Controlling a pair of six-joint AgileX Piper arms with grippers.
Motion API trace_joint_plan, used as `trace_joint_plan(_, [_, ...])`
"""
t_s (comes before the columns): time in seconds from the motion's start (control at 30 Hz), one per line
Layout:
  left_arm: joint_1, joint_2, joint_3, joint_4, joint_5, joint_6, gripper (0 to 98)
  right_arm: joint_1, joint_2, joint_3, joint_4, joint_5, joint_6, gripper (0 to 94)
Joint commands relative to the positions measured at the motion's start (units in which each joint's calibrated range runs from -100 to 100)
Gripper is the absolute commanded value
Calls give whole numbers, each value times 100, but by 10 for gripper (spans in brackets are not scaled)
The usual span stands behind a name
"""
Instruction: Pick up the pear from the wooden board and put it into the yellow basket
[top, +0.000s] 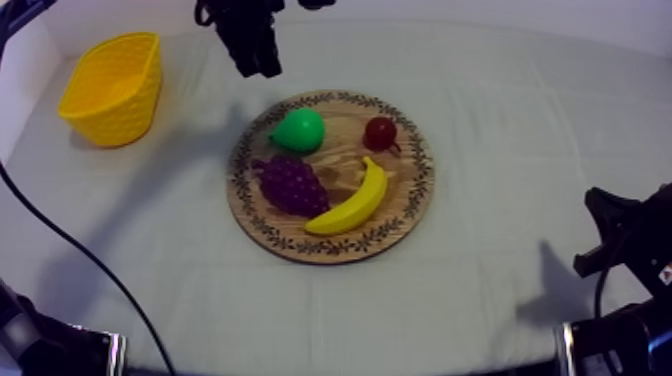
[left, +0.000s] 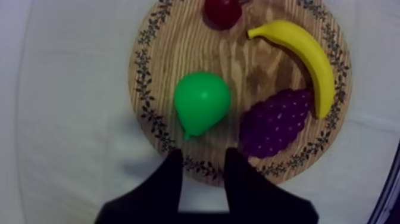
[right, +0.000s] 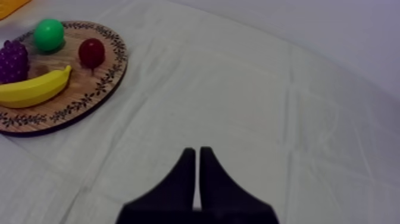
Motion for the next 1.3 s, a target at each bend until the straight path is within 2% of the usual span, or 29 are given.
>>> trace_joint_plan(0.0, [4, -39, 60, -37, 2, 88, 519, 0, -4, -5, -1, 4, 2, 4])
trace_joint_plan(0.43, [124, -134, 497, -276, 2, 315, 889, 0, -4, -5, -1, 4, 2, 4])
trace_joint_plan(0.53, [172, -50, 596, -348, -52, 384, 939, 0, -4, -5, -1, 4, 2, 4])
trace_joint_plan(0.93, [248, 1033, 479, -448, -506, 442, 964, 0, -4, -5, -1, 4, 2, 4])
trace_joint_plan(1.27, [251, 1849, -120, -497, -594, 442, 941, 0, -4, -5, -1, 4, 2, 4])
